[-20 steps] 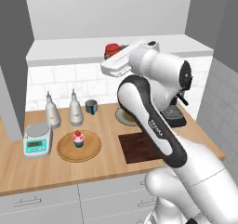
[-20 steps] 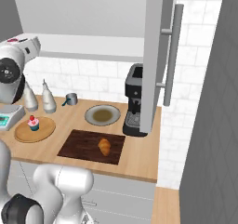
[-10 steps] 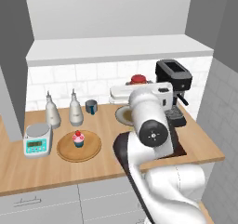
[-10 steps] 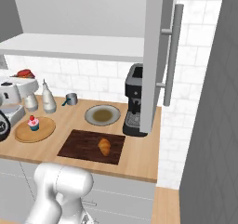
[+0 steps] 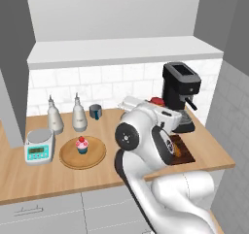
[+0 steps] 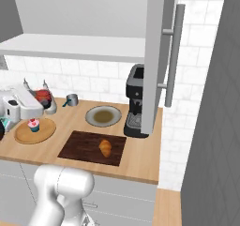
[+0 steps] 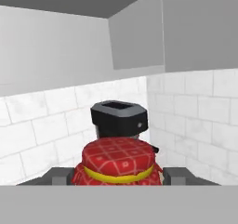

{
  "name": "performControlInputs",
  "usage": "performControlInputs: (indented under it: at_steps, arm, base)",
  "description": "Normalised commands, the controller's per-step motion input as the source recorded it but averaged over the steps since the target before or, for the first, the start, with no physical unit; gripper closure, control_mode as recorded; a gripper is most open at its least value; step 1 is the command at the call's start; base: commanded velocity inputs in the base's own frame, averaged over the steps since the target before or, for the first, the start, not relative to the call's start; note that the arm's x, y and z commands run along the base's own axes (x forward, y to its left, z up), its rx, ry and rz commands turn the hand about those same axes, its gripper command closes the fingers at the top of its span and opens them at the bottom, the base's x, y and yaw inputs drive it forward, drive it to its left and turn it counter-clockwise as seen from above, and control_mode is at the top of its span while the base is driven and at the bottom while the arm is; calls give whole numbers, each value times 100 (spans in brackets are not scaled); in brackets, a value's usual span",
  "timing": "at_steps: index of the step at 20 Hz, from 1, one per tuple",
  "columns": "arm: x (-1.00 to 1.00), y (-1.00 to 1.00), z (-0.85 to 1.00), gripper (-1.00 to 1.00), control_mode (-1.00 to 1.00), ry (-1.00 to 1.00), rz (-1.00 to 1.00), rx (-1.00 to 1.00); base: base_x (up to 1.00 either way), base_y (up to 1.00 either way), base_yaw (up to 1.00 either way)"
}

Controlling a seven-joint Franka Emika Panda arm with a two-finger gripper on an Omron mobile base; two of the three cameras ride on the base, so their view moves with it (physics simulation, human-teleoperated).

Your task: From the different types of pastries on the counter, select a croissant and place it on the cutting board. Then retrieve a jar of jam from the cabinet and place it alongside the croissant on the cutting board.

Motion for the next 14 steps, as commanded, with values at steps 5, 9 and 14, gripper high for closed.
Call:
performControlInputs:
  at_steps: [5, 9, 14]
  arm:
    - [27, -2, -100, 100, -100, -16, -3, 2]
    - [45, -1, -100, 100, -100, -4, 0, 1]
    - [19, -29, -95, 100, -100, 8, -3, -2]
  base:
    - [0, 0, 0]
    - [0, 0, 0]
    - [0, 0, 0]
